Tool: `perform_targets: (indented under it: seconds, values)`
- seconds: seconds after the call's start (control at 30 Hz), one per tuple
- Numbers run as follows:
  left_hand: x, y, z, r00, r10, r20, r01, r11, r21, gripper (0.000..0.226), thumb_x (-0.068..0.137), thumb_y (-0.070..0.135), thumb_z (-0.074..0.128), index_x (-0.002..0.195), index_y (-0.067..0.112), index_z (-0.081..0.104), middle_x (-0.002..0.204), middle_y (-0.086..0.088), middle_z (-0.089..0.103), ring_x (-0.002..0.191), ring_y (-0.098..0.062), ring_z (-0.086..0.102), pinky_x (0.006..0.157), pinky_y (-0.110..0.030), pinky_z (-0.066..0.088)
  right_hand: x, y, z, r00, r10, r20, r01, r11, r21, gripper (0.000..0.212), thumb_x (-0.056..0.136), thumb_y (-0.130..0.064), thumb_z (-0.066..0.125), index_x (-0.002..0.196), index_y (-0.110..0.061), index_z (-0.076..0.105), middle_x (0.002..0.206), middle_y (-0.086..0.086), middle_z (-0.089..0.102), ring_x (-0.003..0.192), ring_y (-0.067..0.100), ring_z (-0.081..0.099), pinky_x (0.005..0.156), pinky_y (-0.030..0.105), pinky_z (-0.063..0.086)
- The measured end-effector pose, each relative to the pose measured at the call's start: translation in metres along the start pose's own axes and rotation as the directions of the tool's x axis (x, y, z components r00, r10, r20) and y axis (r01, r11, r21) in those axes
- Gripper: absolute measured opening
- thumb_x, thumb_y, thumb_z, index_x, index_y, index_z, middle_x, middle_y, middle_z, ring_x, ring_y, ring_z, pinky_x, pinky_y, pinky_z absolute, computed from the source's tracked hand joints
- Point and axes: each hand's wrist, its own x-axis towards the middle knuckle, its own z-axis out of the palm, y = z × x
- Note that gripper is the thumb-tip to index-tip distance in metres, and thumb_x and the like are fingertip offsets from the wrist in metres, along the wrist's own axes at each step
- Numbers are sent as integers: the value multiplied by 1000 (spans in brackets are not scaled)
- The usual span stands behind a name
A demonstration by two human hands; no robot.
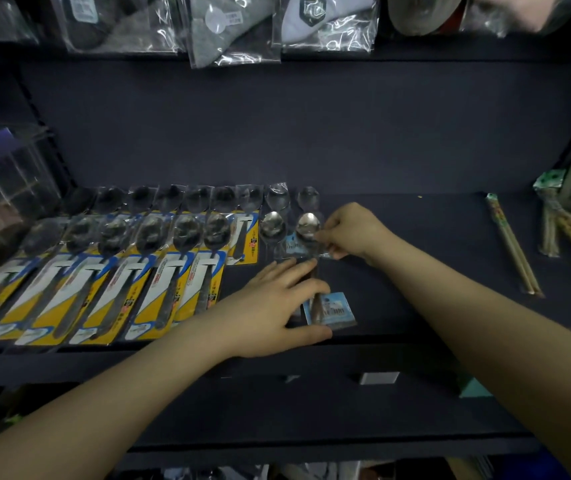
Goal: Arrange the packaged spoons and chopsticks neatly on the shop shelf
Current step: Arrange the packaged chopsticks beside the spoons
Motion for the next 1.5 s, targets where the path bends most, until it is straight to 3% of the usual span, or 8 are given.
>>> perform_targets:
  seconds: [0.17, 0.33, 0.5, 0.63, 0.83, 1.0, 1.2, 1.5]
  values:
    - [0, 5, -7, 993, 55, -103, -53, 998, 27, 71, 81, 66, 38, 142, 36, 16, 155, 12, 1, 140, -6, -3, 110, -25, 4, -18, 7, -12, 990, -43, -137, 56, 994, 90, 20, 88, -21, 59, 84, -3, 67, 63, 5, 62, 53, 12, 58, 56, 23, 54]
    - [31, 38, -20, 934, 223, -280, -193, 973, 130, 49, 87, 45, 49, 130, 22, 46, 142, 3, 39, 131, -14, 33, 107, -31, 31, -57, 46, -70, 904, -178, -388, 89, 968, -236, 11, 87, -17, 58, 87, -14, 69, 80, 2, 70, 80, 16, 62, 68, 16, 37]
    - [88, 82, -16, 953, 250, -170, -244, 968, 54, 41, 88, 39, 50, 128, 30, 42, 133, 10, 45, 109, -15, 53, 89, -39, 48, -89, 110, -152, 880, -156, -449, -110, 852, -512, 17, 87, -11, 57, 97, -5, 68, 103, 20, 69, 97, 35, 63, 78, 33, 44]
    - [150, 119, -4, 974, 226, 19, -226, 974, 31, 58, 88, 46, 51, 139, 35, 27, 149, 5, 27, 129, -17, 38, 103, -38, 39, -93, 159, -193, 942, -75, -327, -148, 782, -605, 26, 91, -17, 53, 111, -6, 64, 114, 22, 63, 106, 37, 58, 87, 37, 44]
    - [219, 157, 21, 965, 205, 163, -204, 979, -28, 67, 90, 49, 43, 146, 32, 11, 157, 5, -2, 144, -14, 0, 113, -25, 6, -87, 194, -227, 983, -127, -131, 1, 722, -692, 34, 93, -19, 46, 125, -12, 56, 129, 17, 56, 118, 32, 51, 97, 34, 39]
    - [218, 163, 35, 983, 141, 118, -134, 989, -66, 59, 92, 48, 40, 144, 36, 17, 156, 13, 5, 142, -7, 10, 114, -21, 11, -78, 213, -249, 982, -183, -39, 109, 731, -673, 36, 96, -17, 40, 129, -12, 53, 133, 17, 53, 120, 33, 50, 100, 38, 40]
    - [182, 182, 43, 998, 60, 26, -58, 995, -84, 56, 88, 52, 43, 140, 42, 24, 152, 25, 9, 136, 0, 21, 108, -18, 21, -63, 214, -241, 957, -215, 195, 288, 627, -724, 43, 99, -28, 34, 141, -18, 38, 150, 8, 34, 138, 23, 33, 111, 30, 25]
    - [164, 186, 39, 993, -6, -115, 1, 999, -40, 64, 72, 71, 41, 129, 41, 42, 137, 25, 28, 115, -2, 44, 89, -21, 40, -75, 197, -225, 826, -419, 377, 563, 643, -519, 29, 91, -11, 49, 117, -18, 59, 123, 2, 61, 114, 20, 55, 98, 35, 44]
